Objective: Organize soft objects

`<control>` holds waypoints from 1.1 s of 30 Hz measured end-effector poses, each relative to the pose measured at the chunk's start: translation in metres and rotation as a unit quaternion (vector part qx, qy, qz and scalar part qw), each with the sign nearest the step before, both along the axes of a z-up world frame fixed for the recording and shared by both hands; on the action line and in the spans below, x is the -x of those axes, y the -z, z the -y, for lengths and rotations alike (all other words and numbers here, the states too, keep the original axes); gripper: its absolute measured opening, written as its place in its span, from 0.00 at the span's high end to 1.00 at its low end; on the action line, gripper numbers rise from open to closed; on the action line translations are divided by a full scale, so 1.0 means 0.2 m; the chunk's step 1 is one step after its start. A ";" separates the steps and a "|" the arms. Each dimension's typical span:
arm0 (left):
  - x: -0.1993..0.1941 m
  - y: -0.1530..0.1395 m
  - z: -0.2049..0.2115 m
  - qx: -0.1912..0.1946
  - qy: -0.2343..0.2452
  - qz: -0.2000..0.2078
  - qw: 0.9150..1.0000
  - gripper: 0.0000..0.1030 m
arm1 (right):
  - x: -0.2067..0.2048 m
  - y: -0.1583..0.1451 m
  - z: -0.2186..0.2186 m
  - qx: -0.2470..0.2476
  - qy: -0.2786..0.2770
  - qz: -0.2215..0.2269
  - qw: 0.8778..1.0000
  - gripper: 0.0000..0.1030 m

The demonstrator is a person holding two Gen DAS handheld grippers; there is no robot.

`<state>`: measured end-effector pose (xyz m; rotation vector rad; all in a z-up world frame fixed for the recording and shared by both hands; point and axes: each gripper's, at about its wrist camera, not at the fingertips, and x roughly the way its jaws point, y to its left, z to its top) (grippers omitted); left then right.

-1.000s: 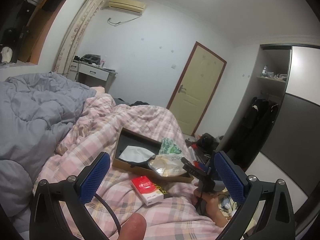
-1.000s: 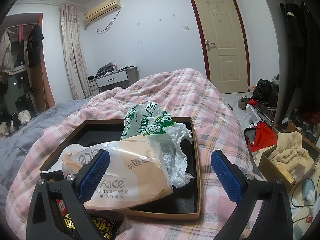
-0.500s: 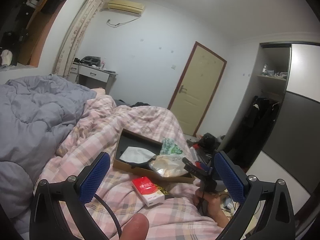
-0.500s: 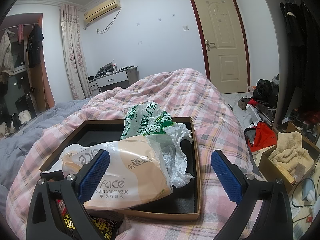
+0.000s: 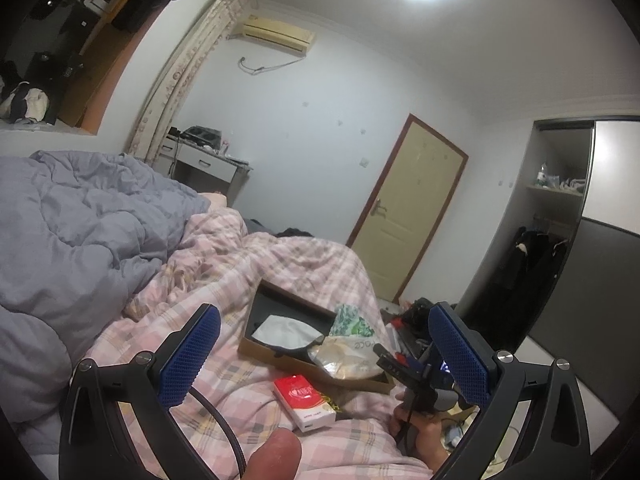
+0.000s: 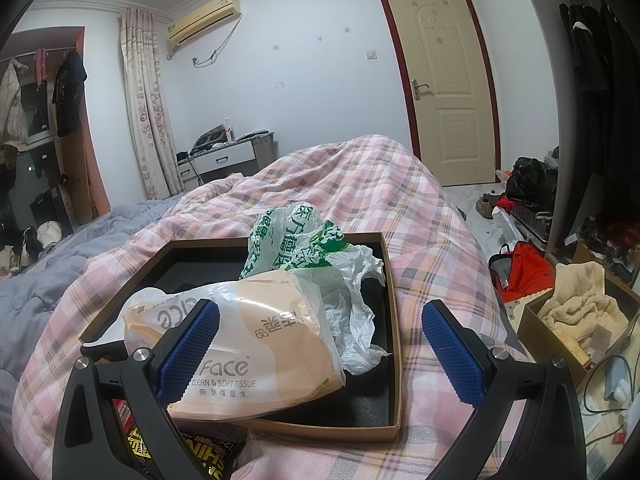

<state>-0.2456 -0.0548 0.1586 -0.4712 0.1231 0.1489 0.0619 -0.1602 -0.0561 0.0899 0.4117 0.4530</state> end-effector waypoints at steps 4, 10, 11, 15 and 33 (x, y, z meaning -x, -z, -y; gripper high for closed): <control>0.00 0.00 0.00 -0.003 0.006 0.001 1.000 0.00 | 0.00 0.00 0.00 0.001 0.000 0.000 1.000 0.02; -0.01 0.00 0.03 -0.010 0.022 -0.005 1.000 0.00 | 0.00 0.00 0.00 0.000 0.000 0.000 1.000 0.02; -0.01 0.00 0.04 -0.011 0.025 -0.006 1.000 0.00 | 0.00 0.00 0.00 0.000 0.000 0.000 1.000 0.02; -0.01 0.00 0.04 -0.012 0.027 -0.007 1.000 0.00 | 0.00 0.00 0.00 0.000 0.000 0.000 1.000 0.02; -0.02 0.00 0.02 -0.004 0.016 -0.002 1.000 0.00 | 0.00 0.00 0.00 0.001 0.000 0.000 1.000 0.02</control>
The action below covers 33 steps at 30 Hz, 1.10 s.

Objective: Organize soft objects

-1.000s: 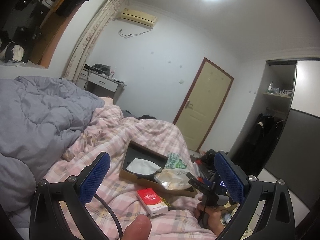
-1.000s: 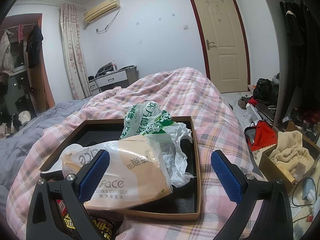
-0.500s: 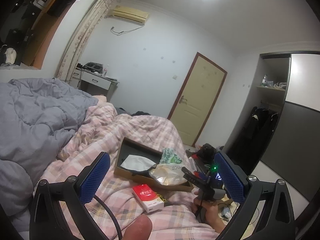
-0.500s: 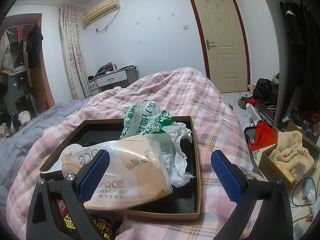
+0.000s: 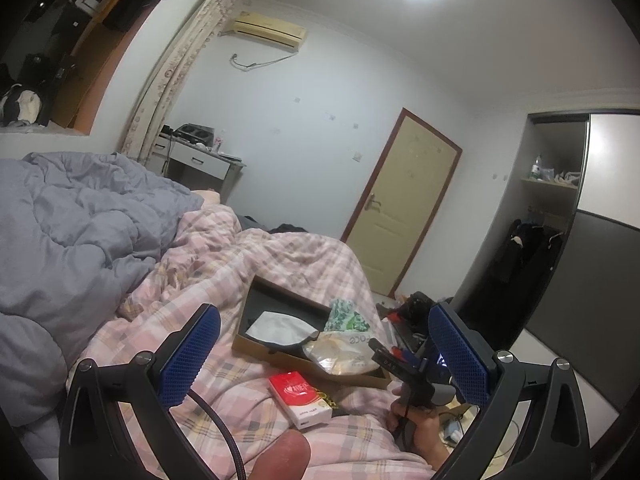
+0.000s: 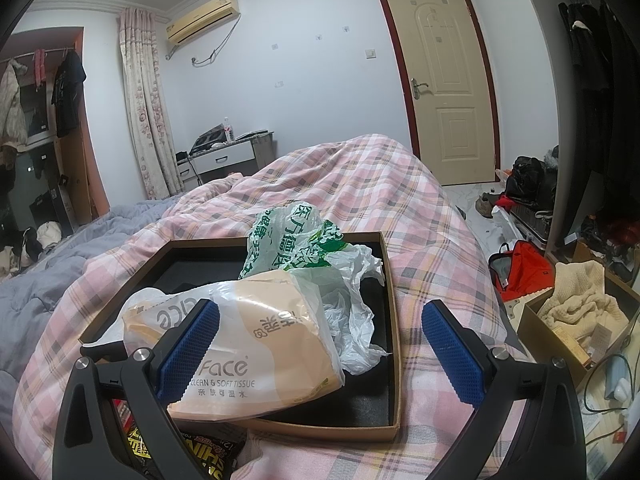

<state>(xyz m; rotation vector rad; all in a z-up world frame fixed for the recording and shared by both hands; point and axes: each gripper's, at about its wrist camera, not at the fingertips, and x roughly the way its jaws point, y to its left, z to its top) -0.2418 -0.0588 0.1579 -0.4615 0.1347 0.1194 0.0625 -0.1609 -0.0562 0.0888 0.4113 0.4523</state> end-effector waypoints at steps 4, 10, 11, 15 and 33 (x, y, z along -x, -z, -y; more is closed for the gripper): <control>0.01 0.00 0.00 -0.001 -0.004 0.002 1.000 0.00 | 0.00 0.00 0.00 -0.001 0.000 0.000 1.000 0.02; 0.02 -0.01 -0.01 0.002 -0.006 0.006 1.000 0.00 | 0.00 0.00 0.00 0.000 0.000 0.000 1.000 0.02; 0.02 -0.01 -0.01 0.002 -0.006 0.009 1.000 0.00 | 0.00 0.00 0.00 0.000 0.000 0.000 1.000 0.02; 0.04 -0.02 0.00 -0.001 -0.002 0.018 1.000 0.00 | 0.00 0.00 0.00 -0.001 0.000 0.000 1.000 0.02; 0.02 -0.02 0.01 -0.008 0.008 0.008 1.000 0.00 | 0.00 0.00 0.00 -0.002 0.000 -0.001 1.000 0.02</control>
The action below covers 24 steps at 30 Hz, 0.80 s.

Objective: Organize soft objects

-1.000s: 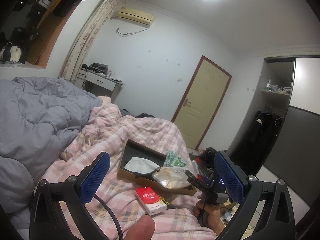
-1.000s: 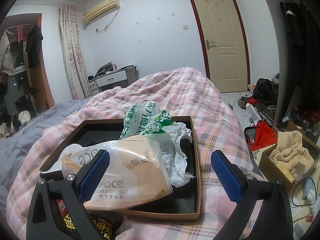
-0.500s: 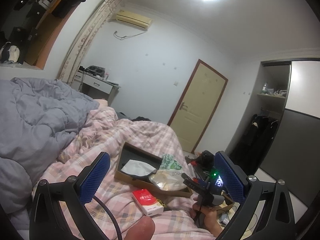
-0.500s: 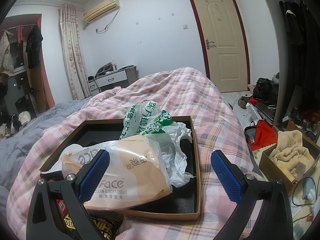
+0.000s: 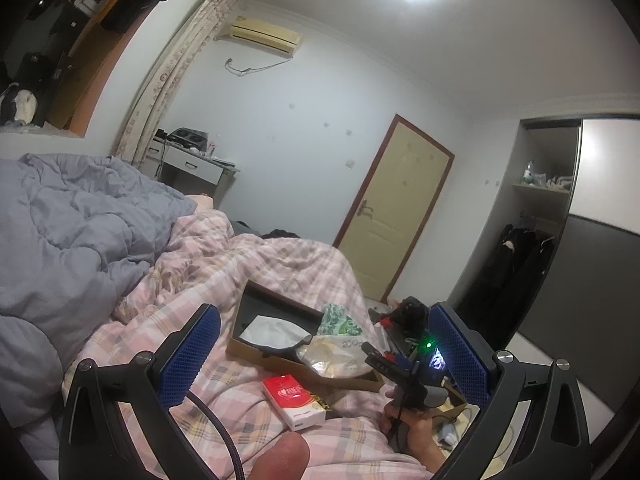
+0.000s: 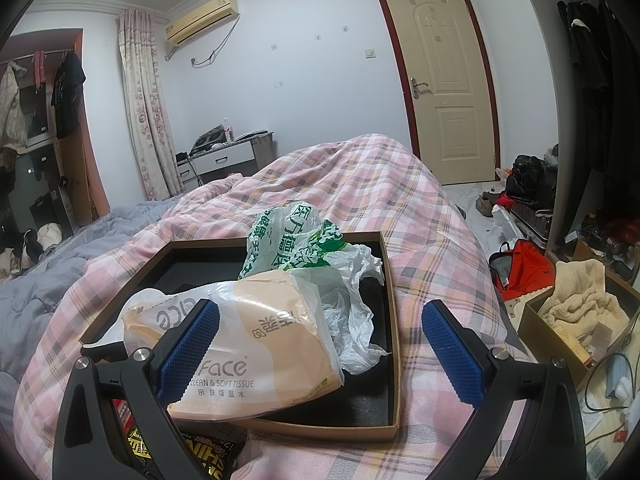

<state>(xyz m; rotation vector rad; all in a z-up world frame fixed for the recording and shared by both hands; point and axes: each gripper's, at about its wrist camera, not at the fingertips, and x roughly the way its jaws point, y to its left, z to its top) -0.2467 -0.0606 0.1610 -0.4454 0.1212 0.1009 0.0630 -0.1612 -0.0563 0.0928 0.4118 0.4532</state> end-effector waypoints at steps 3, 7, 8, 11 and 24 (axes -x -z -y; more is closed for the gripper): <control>-0.03 0.00 0.03 -0.011 -0.003 -0.011 1.000 0.00 | 0.00 0.00 0.00 0.000 0.000 0.000 1.000 0.02; -0.05 0.01 0.04 -0.014 0.001 -0.021 1.000 0.00 | 0.00 0.00 0.00 0.000 0.000 0.000 1.000 0.02; -0.05 0.01 0.05 -0.016 0.002 -0.021 1.000 0.00 | 0.00 0.00 0.00 0.000 0.000 0.000 1.000 0.02; -0.05 0.01 0.05 -0.017 0.003 -0.021 1.000 0.00 | 0.00 0.00 0.00 -0.001 0.000 0.000 1.000 0.02; -0.03 0.02 0.04 -0.015 0.011 -0.013 1.000 0.00 | 0.00 0.00 0.00 -0.001 0.000 0.000 1.000 0.02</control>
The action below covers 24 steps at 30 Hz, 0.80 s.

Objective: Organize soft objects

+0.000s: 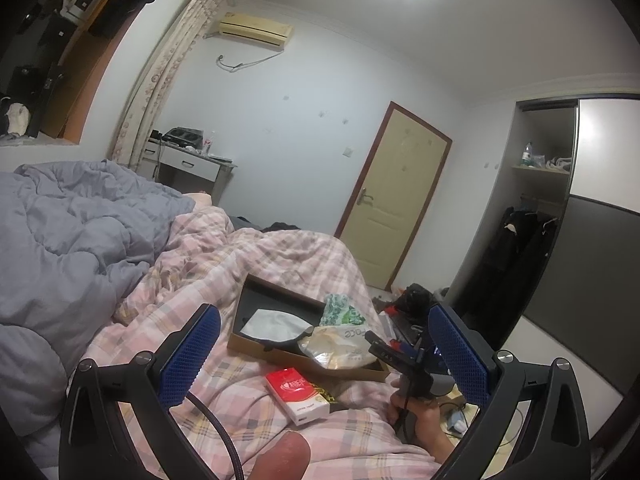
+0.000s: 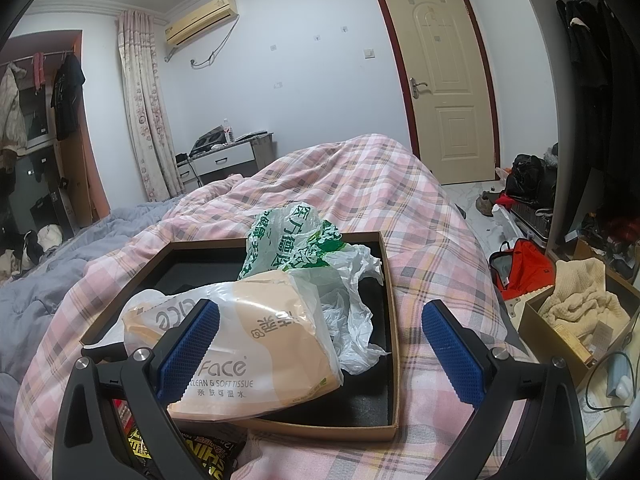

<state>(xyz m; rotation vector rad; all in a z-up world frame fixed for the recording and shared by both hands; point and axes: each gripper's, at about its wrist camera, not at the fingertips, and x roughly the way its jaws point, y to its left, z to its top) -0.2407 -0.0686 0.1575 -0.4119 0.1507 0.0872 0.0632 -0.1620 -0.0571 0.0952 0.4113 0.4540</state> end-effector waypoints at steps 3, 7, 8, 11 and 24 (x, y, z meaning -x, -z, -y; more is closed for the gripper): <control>0.00 0.00 0.00 -0.004 -0.003 0.000 1.000 0.00 | 0.00 0.00 0.00 0.000 0.000 0.000 1.000 0.02; -0.02 -0.01 0.00 0.002 -0.002 -0.005 1.000 0.00 | 0.00 0.00 0.00 0.000 0.000 0.001 1.000 0.02; -0.02 -0.01 0.00 0.004 -0.003 -0.005 1.000 0.00 | 0.00 0.00 0.00 0.000 0.000 0.000 1.000 0.02; -0.01 -0.01 -0.01 0.006 -0.007 0.000 1.000 0.00 | 0.00 0.00 0.00 -0.002 0.000 -0.001 1.000 0.02; 0.00 0.00 -0.07 0.025 -0.016 0.011 1.000 0.00 | 0.01 0.01 -0.01 -0.003 0.001 -0.003 1.000 0.02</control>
